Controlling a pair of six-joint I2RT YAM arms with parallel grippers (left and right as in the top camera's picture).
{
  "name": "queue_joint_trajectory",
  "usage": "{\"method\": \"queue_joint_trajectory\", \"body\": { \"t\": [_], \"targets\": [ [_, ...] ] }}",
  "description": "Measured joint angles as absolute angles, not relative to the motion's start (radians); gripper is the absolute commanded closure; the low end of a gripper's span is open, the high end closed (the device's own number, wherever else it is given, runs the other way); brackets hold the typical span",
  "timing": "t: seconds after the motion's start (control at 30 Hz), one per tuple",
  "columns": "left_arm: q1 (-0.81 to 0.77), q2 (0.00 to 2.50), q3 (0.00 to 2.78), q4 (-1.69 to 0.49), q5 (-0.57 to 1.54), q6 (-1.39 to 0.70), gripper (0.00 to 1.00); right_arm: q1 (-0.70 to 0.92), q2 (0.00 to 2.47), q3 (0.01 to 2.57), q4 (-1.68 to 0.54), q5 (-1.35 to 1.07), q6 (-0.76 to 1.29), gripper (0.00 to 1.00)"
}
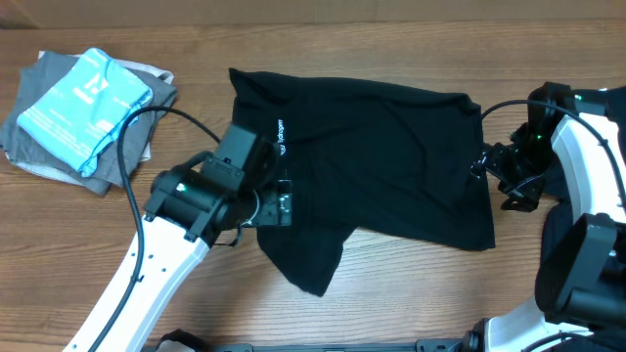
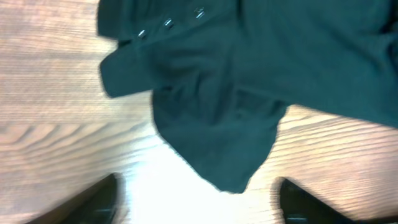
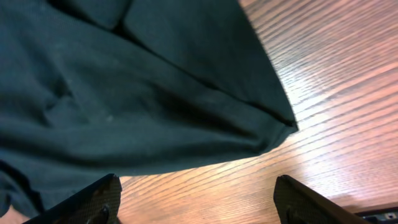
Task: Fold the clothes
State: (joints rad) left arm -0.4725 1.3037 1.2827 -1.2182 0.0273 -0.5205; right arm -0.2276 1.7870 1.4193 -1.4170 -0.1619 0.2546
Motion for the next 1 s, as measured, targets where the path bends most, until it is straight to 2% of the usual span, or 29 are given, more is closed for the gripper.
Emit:
{"method": "queue_joint_trajectory", "body": {
  "t": [0.07,0.1,0.13,0.17,0.43,0.63,0.7,0.73,0.8,0.87,0.93,1.0],
  "targets": [
    [-0.458,1.321,1.277,-1.243,0.039,-0.526,0.72,-0.228,1.787,1.418,-1.411,-0.168,0.238,0.17],
    [-0.456,1.330,1.268,-1.244,0.054,-0.526,0.85,-0.228,1.787,1.417,-1.407,-0.170,0.233,0.16],
    [-0.456,1.341,1.253,-1.243,0.076,-0.526,0.93,-0.228,1.787,1.417,-1.401,-0.171,0.226,0.16],
    [-0.459,1.347,1.237,-1.234,0.095,-0.527,0.96,-0.228,1.787,1.415,-1.398,-0.172,0.224,0.15],
    [-0.596,1.428,0.997,-1.004,0.229,-0.609,0.96,-0.228,1.787,1.412,-1.378,-0.175,0.208,0.14],
    [-0.683,1.492,0.927,-0.971,0.276,-0.648,0.96,-0.228,1.787,1.411,-1.377,-0.175,0.208,0.14],
    [-0.714,1.514,0.921,-0.960,0.281,-0.653,0.89,-0.228,1.787,1.412,-1.377,-0.176,0.208,0.14],
    [-0.729,1.523,0.921,-0.949,0.285,-0.654,0.80,-0.228,1.787,1.411,-1.377,-0.176,0.209,0.13],
    [-0.766,1.536,0.921,-0.920,0.288,-0.651,0.57,-0.228,1.787,1.412,-1.377,-0.176,0.208,0.13],
    [-0.814,1.540,0.920,-0.899,0.285,-0.648,0.42,-0.228,1.787,1.412,-1.378,-0.176,0.208,0.13],
    [-0.874,1.539,0.921,-0.899,0.266,-0.648,0.32,-0.228,1.787,1.412,-1.378,-0.176,0.208,0.13],
    [-0.921,1.539,0.921,-0.914,0.223,-0.655,0.28,-0.228,1.787,1.411,-1.377,-0.176,0.208,0.12]
  ]
}}
